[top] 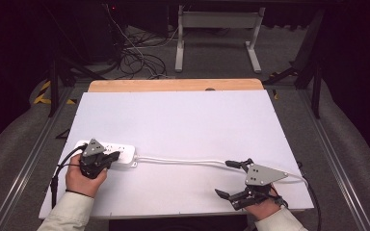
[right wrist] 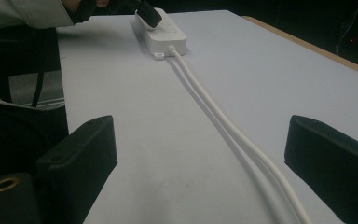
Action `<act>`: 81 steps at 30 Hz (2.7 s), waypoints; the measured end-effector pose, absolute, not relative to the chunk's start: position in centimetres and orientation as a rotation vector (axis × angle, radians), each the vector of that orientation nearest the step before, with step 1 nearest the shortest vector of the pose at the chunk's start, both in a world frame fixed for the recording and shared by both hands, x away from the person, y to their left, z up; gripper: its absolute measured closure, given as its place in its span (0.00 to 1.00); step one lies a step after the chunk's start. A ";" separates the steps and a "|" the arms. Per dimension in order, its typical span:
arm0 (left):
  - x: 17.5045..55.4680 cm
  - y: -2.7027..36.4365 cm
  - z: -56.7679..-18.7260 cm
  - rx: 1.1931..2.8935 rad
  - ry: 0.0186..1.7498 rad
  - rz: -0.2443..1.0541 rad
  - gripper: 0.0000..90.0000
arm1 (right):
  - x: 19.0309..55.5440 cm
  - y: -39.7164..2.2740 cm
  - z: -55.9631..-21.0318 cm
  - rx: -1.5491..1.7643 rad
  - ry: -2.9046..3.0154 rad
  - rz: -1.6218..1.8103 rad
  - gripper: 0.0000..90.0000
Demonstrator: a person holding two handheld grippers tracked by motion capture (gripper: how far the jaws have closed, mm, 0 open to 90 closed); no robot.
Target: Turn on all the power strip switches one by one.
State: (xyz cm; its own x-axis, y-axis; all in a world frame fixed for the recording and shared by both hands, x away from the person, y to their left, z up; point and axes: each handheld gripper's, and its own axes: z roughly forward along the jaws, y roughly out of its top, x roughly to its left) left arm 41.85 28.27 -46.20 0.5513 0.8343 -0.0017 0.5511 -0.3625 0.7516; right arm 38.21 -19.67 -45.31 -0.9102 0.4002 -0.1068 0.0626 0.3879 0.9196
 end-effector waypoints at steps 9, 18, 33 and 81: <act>42.0 28.1 -46.4 2.073 1.116 0.504 1.00 | 38.2 -19.7 -45.3 0.403 2.343 1.526 0.10; 42.1 28.1 -46.5 2.075 1.114 0.512 1.00 | 38.2 -19.6 -45.3 0.401 2.345 1.526 0.10; 42.3 28.2 -46.7 2.069 1.115 0.496 1.00 | 38.1 -19.6 -45.3 0.399 2.347 1.527 0.10; 39.2 26.2 -43.1 1.932 0.893 0.505 0.53 | 38.3 -19.8 -45.3 0.410 2.334 1.530 0.10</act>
